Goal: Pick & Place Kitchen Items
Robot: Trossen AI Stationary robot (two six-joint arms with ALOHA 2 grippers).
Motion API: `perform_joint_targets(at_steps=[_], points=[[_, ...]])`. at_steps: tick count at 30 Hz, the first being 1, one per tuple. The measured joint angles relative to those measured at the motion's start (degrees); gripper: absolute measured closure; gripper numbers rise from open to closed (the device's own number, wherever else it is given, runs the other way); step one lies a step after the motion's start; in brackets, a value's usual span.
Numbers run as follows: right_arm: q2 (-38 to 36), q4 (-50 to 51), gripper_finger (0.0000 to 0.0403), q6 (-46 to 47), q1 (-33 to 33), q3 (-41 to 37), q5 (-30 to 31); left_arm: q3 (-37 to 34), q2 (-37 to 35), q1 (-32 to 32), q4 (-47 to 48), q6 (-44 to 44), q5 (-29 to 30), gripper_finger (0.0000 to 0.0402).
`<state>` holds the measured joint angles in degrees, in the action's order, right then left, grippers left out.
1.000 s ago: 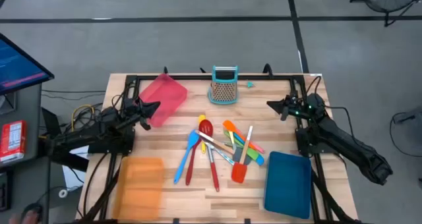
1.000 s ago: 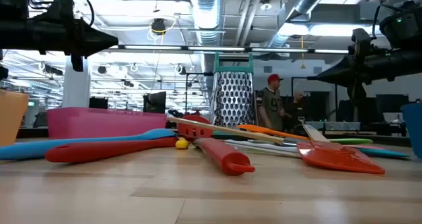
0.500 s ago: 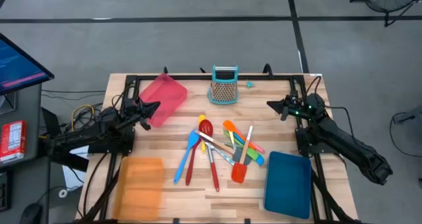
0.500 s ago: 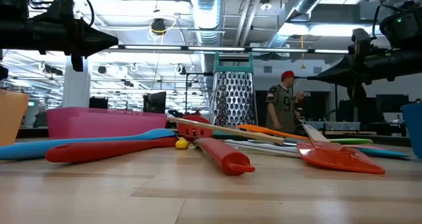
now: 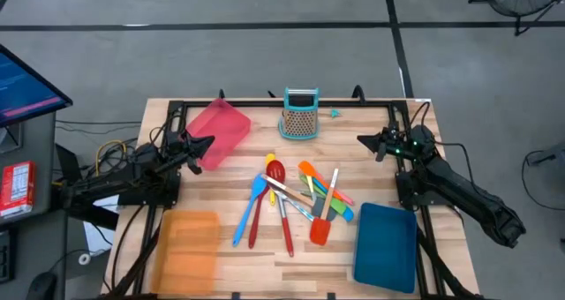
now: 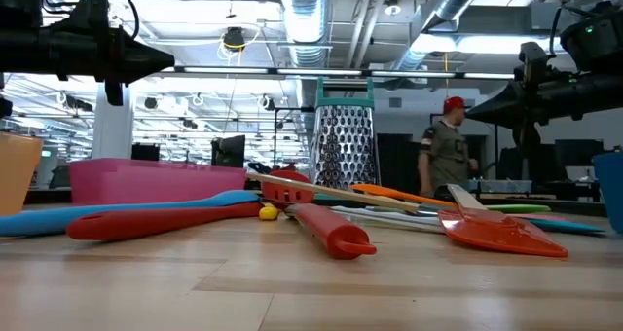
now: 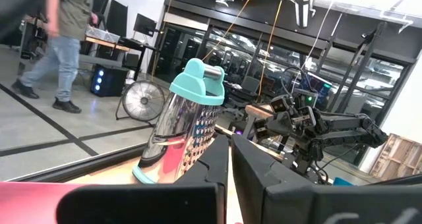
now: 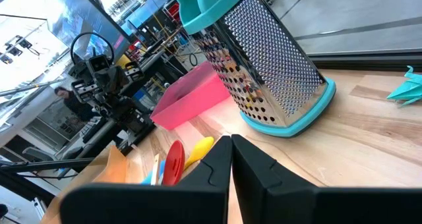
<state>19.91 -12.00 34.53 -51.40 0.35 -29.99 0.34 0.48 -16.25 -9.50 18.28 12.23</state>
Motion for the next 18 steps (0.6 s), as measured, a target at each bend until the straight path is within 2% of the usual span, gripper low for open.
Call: perform_joint_targets(at_steps=[10,15,18], points=[[0.0,0.0,0.0393,-0.4,0.0,0.0,0.0,0.0,0.0,0.0,-0.8,0.0,0.0,0.0398],[0.0,0.0,0.0393,-13.3,-0.4,0.0,0.0,0.0,0.0,0.0,-2.3,3.9,0.0,0.0398],[0.0,0.0,0.0393,-15.3,-0.5,0.0,0.1,0.0,0.0,0.0,-2.7,9.0,0.0,0.0398]])
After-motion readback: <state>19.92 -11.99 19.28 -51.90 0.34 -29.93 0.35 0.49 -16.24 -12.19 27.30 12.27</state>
